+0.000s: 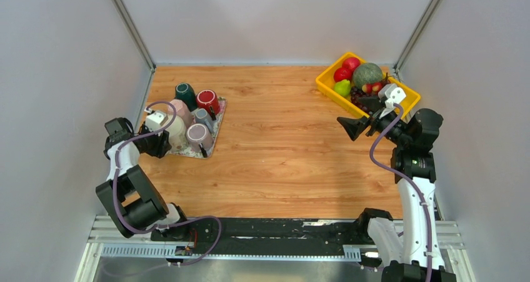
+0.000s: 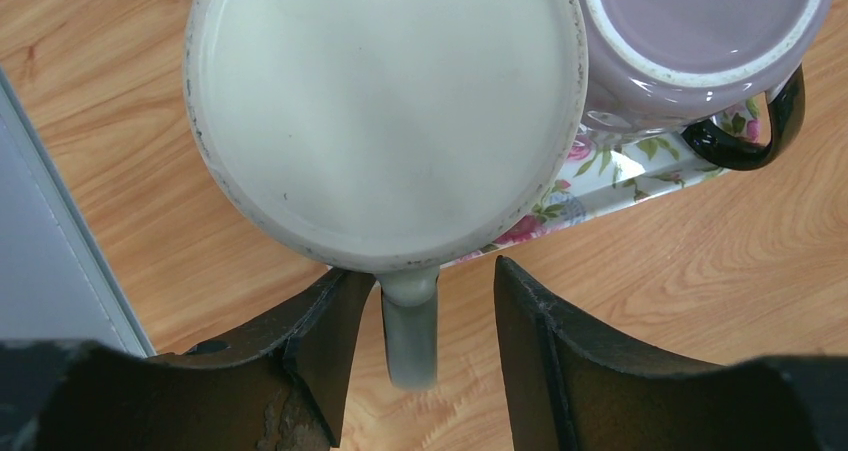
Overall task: Turn the mug right side up
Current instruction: Turn over the cup on the tray.
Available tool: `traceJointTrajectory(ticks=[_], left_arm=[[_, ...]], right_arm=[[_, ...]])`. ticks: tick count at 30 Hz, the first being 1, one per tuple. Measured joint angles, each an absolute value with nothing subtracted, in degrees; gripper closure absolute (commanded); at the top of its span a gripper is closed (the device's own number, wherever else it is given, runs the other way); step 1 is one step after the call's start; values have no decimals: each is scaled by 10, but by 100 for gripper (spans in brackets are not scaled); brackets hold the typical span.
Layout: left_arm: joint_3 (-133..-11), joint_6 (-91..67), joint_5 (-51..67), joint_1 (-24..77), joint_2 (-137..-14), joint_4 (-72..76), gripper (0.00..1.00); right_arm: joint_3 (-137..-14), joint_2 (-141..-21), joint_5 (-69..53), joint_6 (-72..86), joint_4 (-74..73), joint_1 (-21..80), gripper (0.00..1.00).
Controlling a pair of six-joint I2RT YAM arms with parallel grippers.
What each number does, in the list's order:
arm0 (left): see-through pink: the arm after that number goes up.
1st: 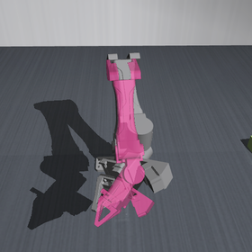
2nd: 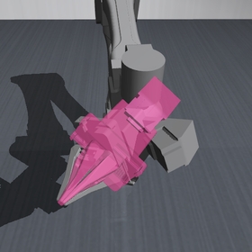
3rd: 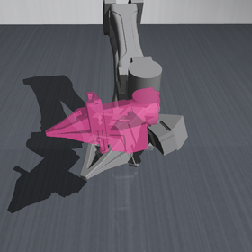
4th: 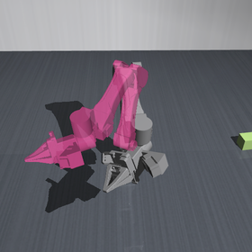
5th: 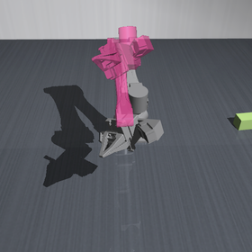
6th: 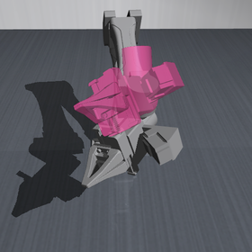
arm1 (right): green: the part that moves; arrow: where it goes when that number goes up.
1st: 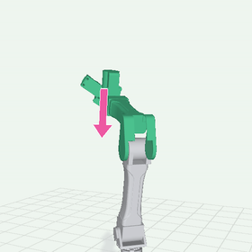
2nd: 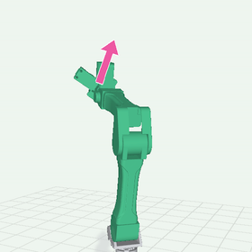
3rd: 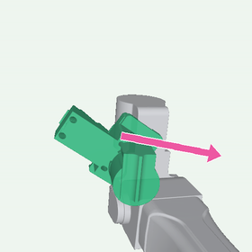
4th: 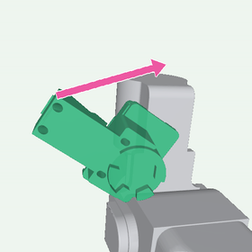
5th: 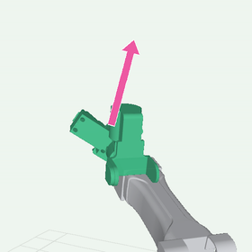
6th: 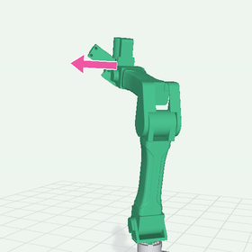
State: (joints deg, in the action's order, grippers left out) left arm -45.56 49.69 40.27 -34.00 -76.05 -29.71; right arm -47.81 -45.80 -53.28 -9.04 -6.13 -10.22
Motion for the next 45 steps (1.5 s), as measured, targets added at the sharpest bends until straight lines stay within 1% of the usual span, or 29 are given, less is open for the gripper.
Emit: traceJointTrajectory(ticks=[2,6,8,9,10,11,12,13,14,15,17,26,34,45], left_arm=[[-456,493,405,-340,-763,-292,42],[-456,482,405,-340,-767,-282,48],[-456,477,405,-341,-767,-278,54],[-456,474,404,-341,-767,-276,60],[-456,472,404,-341,-767,-275,64],[-456,470,403,-342,-767,-272,72],[-456,468,402,-342,-767,-269,77],[-456,465,402,-342,-767,-269,85],[-456,462,401,-342,-767,-269,88],[-456,462,402,-342,-767,-269,94],[-456,456,402,-342,-767,-269,99],[-455,448,397,-342,-760,-268,100],[-433,426,389,-342,-708,-266,100],[-438,402,418,-367,-689,-275,100]], right_arm=[[-478,-459,-536,-90,-61,-102,0],[-477,-460,-539,-87,-61,-102,0],[-477,-460,-541,-86,-61,-102,0],[-477,-460,-542,-86,-61,-102,0],[-477,-460,-542,-86,-61,-102,0],[-477,-460,-542,-86,-61,-102,0],[-476,-460,-542,-86,-61,-102,0],[-476,-460,-543,-86,-61,-102,0],[-476,-460,-544,-84,-60,-102,0],[-476,-460,-546,-84,-60,-102,0],[-476,-460,-547,-82,-58,-102,0],[-476,-460,-559,-72,-50,-102,0],[-464,-457,-566,-65,-40,-102,0],[-460,-450,-574,-65,-35,-102,0]])
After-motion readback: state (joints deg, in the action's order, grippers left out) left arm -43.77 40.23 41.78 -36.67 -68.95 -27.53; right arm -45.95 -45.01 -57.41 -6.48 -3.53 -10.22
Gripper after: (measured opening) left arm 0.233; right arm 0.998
